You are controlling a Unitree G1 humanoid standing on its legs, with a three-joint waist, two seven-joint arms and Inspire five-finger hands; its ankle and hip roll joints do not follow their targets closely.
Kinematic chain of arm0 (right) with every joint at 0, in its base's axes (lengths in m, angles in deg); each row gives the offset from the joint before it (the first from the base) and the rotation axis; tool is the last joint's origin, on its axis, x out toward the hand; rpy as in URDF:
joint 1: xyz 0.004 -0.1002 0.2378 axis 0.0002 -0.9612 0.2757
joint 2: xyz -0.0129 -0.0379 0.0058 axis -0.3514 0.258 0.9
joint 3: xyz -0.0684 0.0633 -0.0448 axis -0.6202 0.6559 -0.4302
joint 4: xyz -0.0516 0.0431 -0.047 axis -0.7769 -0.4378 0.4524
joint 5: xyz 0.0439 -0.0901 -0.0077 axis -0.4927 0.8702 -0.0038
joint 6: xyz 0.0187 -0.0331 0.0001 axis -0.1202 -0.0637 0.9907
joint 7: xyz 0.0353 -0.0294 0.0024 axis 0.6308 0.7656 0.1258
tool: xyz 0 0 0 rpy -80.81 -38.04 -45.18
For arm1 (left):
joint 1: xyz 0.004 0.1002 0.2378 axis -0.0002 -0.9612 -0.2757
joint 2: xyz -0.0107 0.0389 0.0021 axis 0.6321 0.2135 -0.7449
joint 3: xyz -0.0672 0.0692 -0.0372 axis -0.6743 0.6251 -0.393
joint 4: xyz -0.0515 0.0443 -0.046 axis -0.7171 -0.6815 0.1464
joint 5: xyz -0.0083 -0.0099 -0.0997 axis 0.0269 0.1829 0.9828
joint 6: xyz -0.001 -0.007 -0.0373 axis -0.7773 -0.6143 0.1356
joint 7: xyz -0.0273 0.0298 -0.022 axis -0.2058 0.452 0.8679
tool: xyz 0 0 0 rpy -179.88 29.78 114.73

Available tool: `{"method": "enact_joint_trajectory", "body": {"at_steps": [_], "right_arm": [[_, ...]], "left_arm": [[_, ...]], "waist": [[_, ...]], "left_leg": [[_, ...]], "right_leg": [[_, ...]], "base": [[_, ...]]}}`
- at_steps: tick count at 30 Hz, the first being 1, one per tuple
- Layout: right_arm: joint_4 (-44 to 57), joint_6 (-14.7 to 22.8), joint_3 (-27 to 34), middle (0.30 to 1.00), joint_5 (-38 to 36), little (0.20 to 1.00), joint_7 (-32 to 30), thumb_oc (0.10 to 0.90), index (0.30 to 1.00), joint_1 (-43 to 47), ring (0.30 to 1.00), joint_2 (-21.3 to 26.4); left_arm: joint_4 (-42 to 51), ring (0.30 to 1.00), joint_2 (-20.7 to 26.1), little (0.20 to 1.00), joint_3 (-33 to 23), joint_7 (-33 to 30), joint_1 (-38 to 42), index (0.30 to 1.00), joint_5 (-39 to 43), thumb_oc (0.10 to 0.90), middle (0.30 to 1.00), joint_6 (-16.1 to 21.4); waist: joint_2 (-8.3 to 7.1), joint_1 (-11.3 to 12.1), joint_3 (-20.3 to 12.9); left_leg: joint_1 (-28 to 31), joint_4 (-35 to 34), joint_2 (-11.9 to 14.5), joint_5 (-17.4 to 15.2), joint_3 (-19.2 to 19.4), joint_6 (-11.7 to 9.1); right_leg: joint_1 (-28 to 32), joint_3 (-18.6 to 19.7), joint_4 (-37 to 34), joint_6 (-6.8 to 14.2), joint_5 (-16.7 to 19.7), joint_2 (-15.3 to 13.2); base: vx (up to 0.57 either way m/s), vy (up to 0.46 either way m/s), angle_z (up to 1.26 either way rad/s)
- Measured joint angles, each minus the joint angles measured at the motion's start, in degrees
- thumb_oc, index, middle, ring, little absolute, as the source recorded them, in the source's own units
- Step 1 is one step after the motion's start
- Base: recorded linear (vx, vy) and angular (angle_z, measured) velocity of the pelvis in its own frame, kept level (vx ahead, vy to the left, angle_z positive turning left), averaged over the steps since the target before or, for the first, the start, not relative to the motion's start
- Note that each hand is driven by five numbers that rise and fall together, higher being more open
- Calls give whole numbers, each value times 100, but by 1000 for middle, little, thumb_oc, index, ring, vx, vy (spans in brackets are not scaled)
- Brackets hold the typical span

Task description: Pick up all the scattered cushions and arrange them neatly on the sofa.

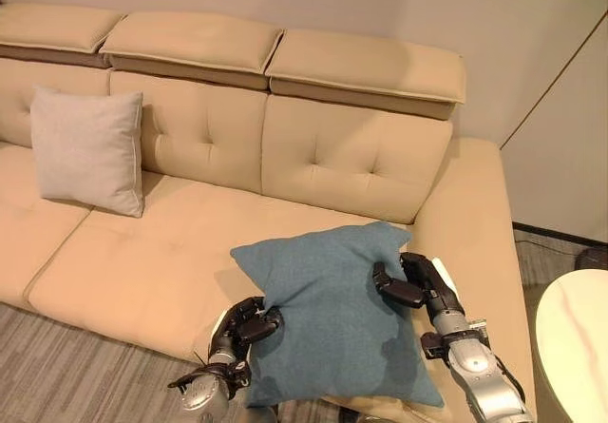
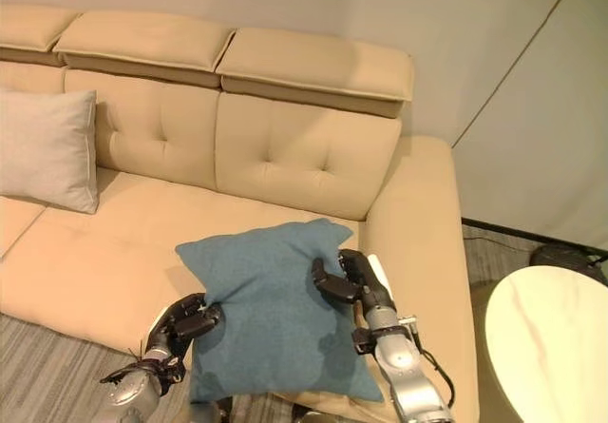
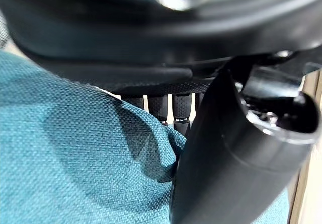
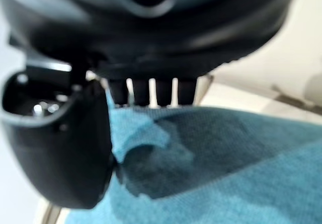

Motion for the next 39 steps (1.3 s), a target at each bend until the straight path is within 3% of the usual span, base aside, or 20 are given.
{"method": "enact_joint_trajectory", "body": {"at_steps": [2,8,16,23,25,28,31,35,36,37,38,39], "right_arm": [[6,-2,6,300,2,300,3,400,300,-3,300,4],[13,-50,11,300,7,300,10,400,300,-21,300,-165],[2,-84,-95,300,7,300,-352,400,300,679,300,-363],[-879,-81,-458,300,172,300,-1280,400,300,2677,300,-332],[-1098,-77,-564,300,242,300,-1556,400,300,3471,300,-321],[-1887,-90,-752,300,260,300,-1976,400,300,4660,300,-235],[-2271,-92,-794,300,270,300,-2421,400,300,5569,300,-22],[-2316,-93,-928,300,305,300,-2769,400,300,6006,300,118],[-2320,-93,-976,300,305,300,-2854,400,300,6079,300,115],[-2367,-92,-985,300,308,300,-2951,400,300,6219,300,108],[-2422,-91,-970,300,310,300,-3045,400,300,6362,300,101],[-2482,-94,-967,300,309,300,-3074,400,300,6539,300,133]], "left_arm": [[2,300,1,300,6,0,-5,300,-3,400,300,0],[16,300,277,300,71,-5,69,300,-64,400,300,0],[237,300,722,300,31,-288,798,300,-349,400,300,11],[-153,300,773,300,78,-1109,2356,300,-805,400,300,163],[-397,300,814,300,45,-1509,3100,300,-922,400,300,223],[-1148,300,903,300,271,-1956,4378,300,-1060,400,300,277],[-1519,300,998,300,487,-2386,5608,300,-1206,400,300,287],[-1774,300,1145,300,587,-2673,6346,300,-1357,400,300,327],[-1788,300,1174,300,587,-2748,6446,300,-1382,400,300,328],[-1818,300,1210,300,591,-2790,6606,300,-1434,400,300,363],[-1803,300,1274,300,608,-2819,6713,300,-1469,400,300,473],[-1803,300,1334,300,627,-2852,6844,300,-1467,400,300,511]], "waist": [[70,-114,-38],[-39,-111,-23],[-43,-62,-18],[-23,49,150],[-1,77,499],[13,97,520],[36,155,907],[34,183,942],[9,162,956],[-97,101,1013],[-257,69,1092],[-270,43,1109]], "left_leg": [[250,-460,87,-88,48,32],[399,-811,-74,-71,269,93],[-29,-976,-204,35,555,256],[-1100,-653,-200,117,611,302],[-1262,-655,-195,188,586,282],[-1822,-600,-196,305,507,273],[-1992,-605,-188,380,398,249],[-2091,-594,-191,387,382,237],[-2182,-415,-205,377,365,224],[-2617,344,-274,277,337,110],[-2896,323,-436,136,188,231],[-2831,-637,-435,428,38,254]], "right_leg": [[4,-11,-1,2,-1,93],[-127,218,-16,144,86,-52],[-672,493,-254,203,396,-132],[-1571,609,-373,134,744,-128],[-1687,599,-469,108,847,-111],[-2156,525,-510,55,974,-112],[-2253,442,-544,19,1006,-102],[-2314,474,-596,5,1018,-105],[-2298,486,-596,-33,1048,-134],[-2289,511,-588,-76,1084,-266],[-2277,590,-583,-75,1085,-392],[-2289,621,-583,-74,1084,-371]], "base": [[105,133,-3],[50,94,-17],[-63,83,-18],[-97,10,-5],[-89,6,5],[-38,0,13],[-15,-6,18],[0,1,3],[8,5,22],[16,4,31],[16,4,27],[4,1,-10]]}}
